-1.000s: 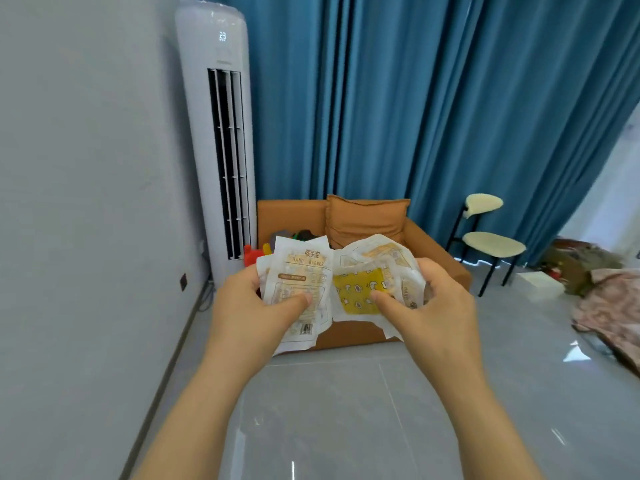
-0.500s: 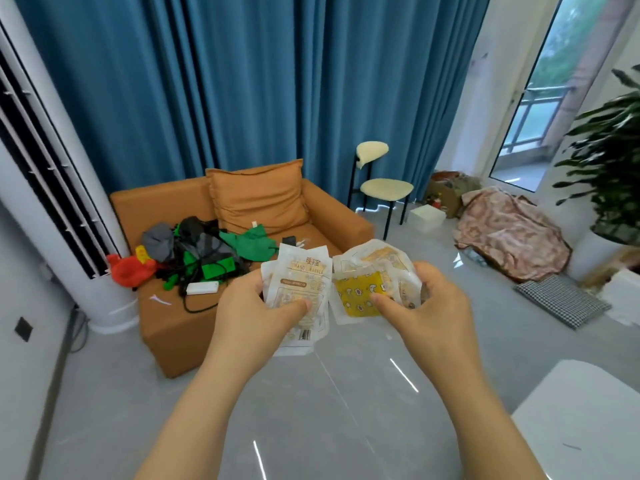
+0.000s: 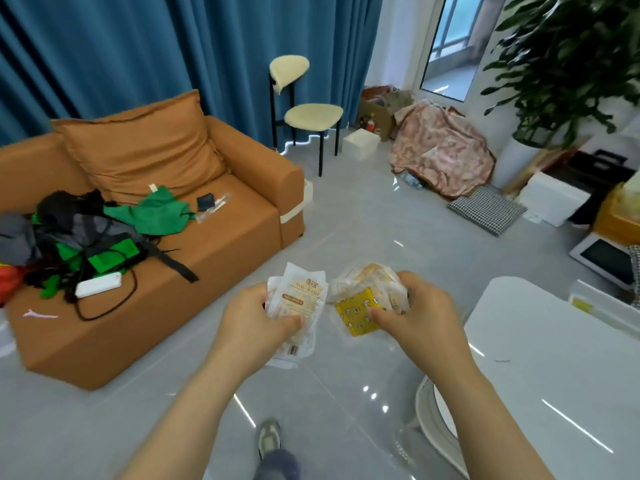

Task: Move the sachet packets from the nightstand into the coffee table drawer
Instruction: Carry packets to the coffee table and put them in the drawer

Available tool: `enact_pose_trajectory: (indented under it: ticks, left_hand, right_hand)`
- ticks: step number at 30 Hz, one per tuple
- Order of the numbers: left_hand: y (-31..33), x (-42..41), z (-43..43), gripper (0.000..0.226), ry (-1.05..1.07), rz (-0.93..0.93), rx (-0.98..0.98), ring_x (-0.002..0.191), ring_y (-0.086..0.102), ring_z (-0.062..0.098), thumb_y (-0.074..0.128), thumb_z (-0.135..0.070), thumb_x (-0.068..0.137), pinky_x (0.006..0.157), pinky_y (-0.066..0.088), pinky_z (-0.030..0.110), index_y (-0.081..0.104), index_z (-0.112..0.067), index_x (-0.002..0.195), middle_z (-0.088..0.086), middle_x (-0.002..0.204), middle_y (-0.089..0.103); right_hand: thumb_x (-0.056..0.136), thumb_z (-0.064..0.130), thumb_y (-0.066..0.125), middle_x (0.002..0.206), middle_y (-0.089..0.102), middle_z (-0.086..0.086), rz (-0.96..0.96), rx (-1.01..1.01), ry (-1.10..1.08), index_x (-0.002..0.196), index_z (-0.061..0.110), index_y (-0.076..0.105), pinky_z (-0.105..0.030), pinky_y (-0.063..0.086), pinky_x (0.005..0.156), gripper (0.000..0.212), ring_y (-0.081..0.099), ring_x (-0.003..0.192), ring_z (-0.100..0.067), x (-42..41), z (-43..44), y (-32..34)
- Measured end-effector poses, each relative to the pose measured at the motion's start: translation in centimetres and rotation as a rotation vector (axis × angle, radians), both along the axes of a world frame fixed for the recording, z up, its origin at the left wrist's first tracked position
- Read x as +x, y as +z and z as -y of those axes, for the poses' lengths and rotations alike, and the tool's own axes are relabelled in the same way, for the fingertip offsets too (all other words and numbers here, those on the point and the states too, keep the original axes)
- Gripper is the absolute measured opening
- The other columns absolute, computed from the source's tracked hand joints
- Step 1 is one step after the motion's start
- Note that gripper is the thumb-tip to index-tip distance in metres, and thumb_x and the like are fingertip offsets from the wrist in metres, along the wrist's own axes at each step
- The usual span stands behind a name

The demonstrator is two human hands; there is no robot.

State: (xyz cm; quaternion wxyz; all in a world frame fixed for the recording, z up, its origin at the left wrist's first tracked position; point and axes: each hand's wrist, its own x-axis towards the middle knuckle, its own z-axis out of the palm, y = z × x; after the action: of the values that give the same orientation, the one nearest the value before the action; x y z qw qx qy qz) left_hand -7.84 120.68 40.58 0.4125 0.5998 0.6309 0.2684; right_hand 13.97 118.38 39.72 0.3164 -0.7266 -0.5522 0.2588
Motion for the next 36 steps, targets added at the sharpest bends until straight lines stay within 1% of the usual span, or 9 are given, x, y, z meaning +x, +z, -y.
enact_pose_trajectory:
  ticks: [6, 9, 13, 18, 21, 27, 31, 34, 36]
  left_hand:
    - [-2.8, 1.6, -9.1, 0.021, -0.221, -0.056, -0.065, 0.061, 0.061, -0.012, 0.073, -0.007, 0.073, 0.043, 0.04, 0.005, 0.067, -0.027, 0.073, -0.012, 0.07, 0.068]
    - [-3.4, 2.0, -13.9, 0.025, -0.311, -0.09, -0.094, 0.061, 0.061, -0.011, 0.073, -0.008, 0.073, 0.045, 0.041, 0.005, 0.062, -0.031, 0.068, -0.012, 0.069, 0.067]
    - [-4.0, 2.7, -19.0, 0.019, -0.42, -0.106, -0.133, 0.071, 0.067, 0.003, 0.072, -0.009, 0.074, 0.059, 0.051, 0.019, 0.069, -0.027, 0.08, -0.008, 0.078, 0.072]
    - [-4.9, 5.4, -24.8, 0.02, -0.514, -0.114, -0.183, 0.076, 0.067, 0.003, 0.072, -0.009, 0.076, 0.058, 0.049, 0.015, 0.07, -0.023, 0.09, -0.01, 0.085, 0.072]
    - [-5.6, 8.3, -27.6, 0.021, -0.585, -0.123, -0.2, 0.074, 0.066, 0.0, 0.073, -0.01, 0.075, 0.058, 0.049, 0.013, 0.068, -0.027, 0.085, -0.012, 0.082, 0.07]
    - [-6.2, 16.3, -33.6, 0.023, -0.666, -0.148, -0.169, 0.072, 0.064, -0.002, 0.072, -0.009, 0.075, 0.051, 0.043, 0.003, 0.067, -0.028, 0.087, -0.015, 0.081, 0.068]
    - [-5.9, 21.8, -37.4, 0.023, -0.709, -0.198, -0.167, 0.072, 0.064, -0.002, 0.07, -0.009, 0.075, 0.052, 0.045, 0.005, 0.067, -0.028, 0.088, -0.014, 0.081, 0.069]
    - [-6.1, 25.6, -39.7, 0.02, -0.73, -0.22, -0.147, 0.074, 0.066, 0.002, 0.07, -0.01, 0.075, 0.059, 0.051, 0.013, 0.069, -0.024, 0.089, -0.009, 0.084, 0.071]
    - [-6.1, 28.1, -41.0, 0.02, -0.751, -0.215, -0.144, 0.073, 0.066, 0.003, 0.07, -0.009, 0.075, 0.058, 0.049, 0.014, 0.068, -0.027, 0.085, -0.008, 0.083, 0.071]
  right_hand:
    - [0.068, 0.026, 0.075, 0.064, 0.062, 0.007, 0.093, -0.162, -0.104, 0.081, 0.026, 0.059, -0.026, 0.044, 0.052, 0.02, 0.058, 0.059, -0.008, 1.5, -5.2, -2.8]
    - [0.068, 0.027, 0.075, 0.066, 0.062, 0.009, 0.118, -0.217, -0.156, 0.082, 0.029, 0.06, -0.029, 0.048, 0.055, 0.02, 0.058, 0.062, -0.007, 1.7, -8.2, -3.2]
    - [0.068, 0.027, 0.076, 0.068, 0.062, 0.01, 0.102, -0.248, -0.233, 0.084, 0.029, 0.061, -0.031, 0.049, 0.056, 0.022, 0.058, 0.063, -0.007, 2.0, -11.0, -4.0]
    - [0.066, 0.028, 0.077, 0.07, 0.065, 0.006, 0.07, -0.285, -0.337, 0.084, 0.023, 0.064, -0.039, 0.055, 0.061, 0.022, 0.061, 0.064, -0.011, 3.7, -14.1, -5.2]
    - [0.068, 0.029, 0.078, 0.073, 0.066, 0.006, 0.067, -0.307, -0.385, 0.087, 0.023, 0.064, -0.039, 0.056, 0.063, 0.024, 0.061, 0.066, -0.012, 5.8, -16.3, -5.8]
    - [0.069, 0.03, 0.076, 0.077, 0.067, 0.004, 0.077, -0.296, -0.408, 0.095, 0.021, 0.065, -0.039, 0.055, 0.065, 0.03, 0.062, 0.071, -0.014, 12.7, -21.9, -6.7]
    - [0.07, 0.03, 0.075, 0.075, 0.065, 0.01, 0.054, -0.284, -0.43, 0.096, 0.028, 0.063, -0.031, 0.053, 0.061, 0.029, 0.06, 0.068, -0.008, 18.0, -25.1, -6.5]
    - [0.07, 0.032, 0.076, 0.076, 0.065, 0.008, 0.043, -0.285, -0.461, 0.093, 0.028, 0.062, -0.034, 0.054, 0.063, 0.027, 0.061, 0.07, -0.011, 21.9, -26.4, -6.5]
    - [0.069, 0.033, 0.076, 0.077, 0.066, 0.007, 0.064, -0.296, -0.482, 0.092, 0.027, 0.062, -0.037, 0.055, 0.065, 0.027, 0.062, 0.071, -0.013, 24.4, -27.2, -6.6]
